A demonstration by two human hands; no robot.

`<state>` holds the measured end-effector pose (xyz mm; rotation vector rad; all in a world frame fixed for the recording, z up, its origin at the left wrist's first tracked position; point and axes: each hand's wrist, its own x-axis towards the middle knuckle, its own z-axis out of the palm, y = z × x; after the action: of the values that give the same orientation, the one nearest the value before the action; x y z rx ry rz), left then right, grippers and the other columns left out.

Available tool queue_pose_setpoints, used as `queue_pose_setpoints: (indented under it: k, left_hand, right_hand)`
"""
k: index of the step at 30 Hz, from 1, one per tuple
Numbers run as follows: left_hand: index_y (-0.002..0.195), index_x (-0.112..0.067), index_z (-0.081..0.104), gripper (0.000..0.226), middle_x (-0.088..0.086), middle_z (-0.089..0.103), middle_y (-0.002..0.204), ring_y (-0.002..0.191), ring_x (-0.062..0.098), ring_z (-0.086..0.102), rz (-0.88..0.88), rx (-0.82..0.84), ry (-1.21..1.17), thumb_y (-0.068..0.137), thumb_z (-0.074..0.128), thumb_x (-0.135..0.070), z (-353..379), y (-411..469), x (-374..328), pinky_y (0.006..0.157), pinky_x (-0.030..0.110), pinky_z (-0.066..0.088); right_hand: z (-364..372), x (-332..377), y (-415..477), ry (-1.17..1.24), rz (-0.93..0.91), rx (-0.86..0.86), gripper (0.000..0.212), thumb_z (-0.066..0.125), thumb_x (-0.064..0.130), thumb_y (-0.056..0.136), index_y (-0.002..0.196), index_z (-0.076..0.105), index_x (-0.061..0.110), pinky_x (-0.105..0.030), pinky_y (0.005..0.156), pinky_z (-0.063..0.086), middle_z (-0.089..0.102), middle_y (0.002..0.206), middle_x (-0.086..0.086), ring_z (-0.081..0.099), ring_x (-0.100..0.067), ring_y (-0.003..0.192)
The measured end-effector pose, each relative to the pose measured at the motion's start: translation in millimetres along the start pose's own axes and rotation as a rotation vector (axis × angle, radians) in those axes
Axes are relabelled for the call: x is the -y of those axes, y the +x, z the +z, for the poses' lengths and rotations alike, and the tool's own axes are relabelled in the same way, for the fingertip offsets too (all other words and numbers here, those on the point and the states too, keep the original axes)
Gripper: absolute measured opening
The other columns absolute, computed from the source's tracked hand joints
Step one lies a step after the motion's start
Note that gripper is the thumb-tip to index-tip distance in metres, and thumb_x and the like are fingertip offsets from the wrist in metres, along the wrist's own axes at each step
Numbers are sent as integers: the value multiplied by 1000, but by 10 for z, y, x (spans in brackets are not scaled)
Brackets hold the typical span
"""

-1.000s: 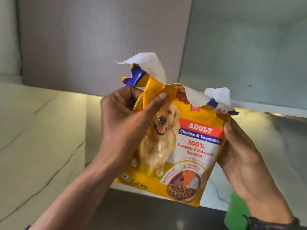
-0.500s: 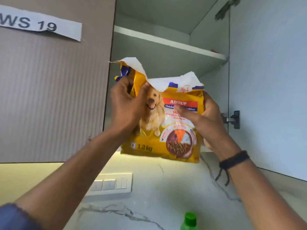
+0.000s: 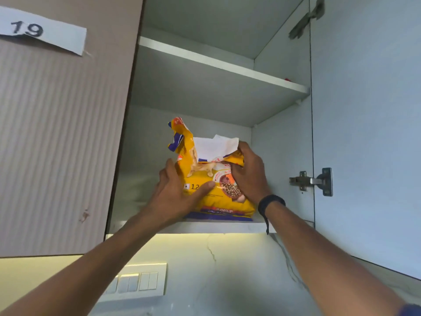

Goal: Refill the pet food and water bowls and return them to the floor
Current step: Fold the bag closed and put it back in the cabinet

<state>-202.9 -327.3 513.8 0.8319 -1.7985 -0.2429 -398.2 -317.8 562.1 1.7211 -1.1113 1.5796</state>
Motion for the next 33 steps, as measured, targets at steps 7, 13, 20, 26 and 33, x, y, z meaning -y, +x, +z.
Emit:
queue_pose_setpoints:
  k: [7, 13, 20, 26, 33]
  left_hand:
    - [146, -19, 19, 72, 13, 38, 137, 125, 34, 46, -31, 352, 548, 89, 59, -39, 181, 279, 118, 96, 36, 41]
    - [153, -20, -13, 77, 9, 0, 162, 142, 36, 26, -80, 498, 581, 100, 42, -32, 309, 429, 234, 110, 38, 29]
    - [148, -16, 19, 66, 14, 23, 145, 132, 36, 31, -9, 380, 672, 95, 48, -41, 308, 412, 230, 104, 42, 36]
    - [143, -23, 28, 58, 12, 36, 135, 123, 32, 45, 3, 347, 601, 93, 52, -44, 305, 392, 215, 95, 37, 42]
    - [133, -21, 43, 47, 11, 53, 132, 114, 29, 53, -117, 421, 634, 94, 45, -47, 320, 432, 278, 80, 30, 39]
  right_hand:
    - [344, -617, 115, -182, 59, 105, 37, 49, 11, 93, 129, 46, 18, -43, 87, 50, 64, 121, -8, 60, -32, 108]
    - [506, -874, 272, -369, 124, 96, 50, 54, 43, 94, 130, 42, 9, -42, 81, 49, 59, 122, -14, 56, -35, 110]
    - [171, -458, 159, -300, -106, 46, 31, 67, 46, 85, 89, 53, 18, -31, 61, 47, 58, 76, 4, 59, -16, 72]
    - [152, -192, -83, -387, -42, 894, 30, 66, 45, 86, 76, 65, 17, -22, 59, 45, 66, 79, 0, 58, -14, 77]
    - [493, -114, -4, -419, 231, 1148, 37, 53, 46, 91, 89, 62, 10, -31, 64, 52, 63, 79, -9, 58, -22, 70]
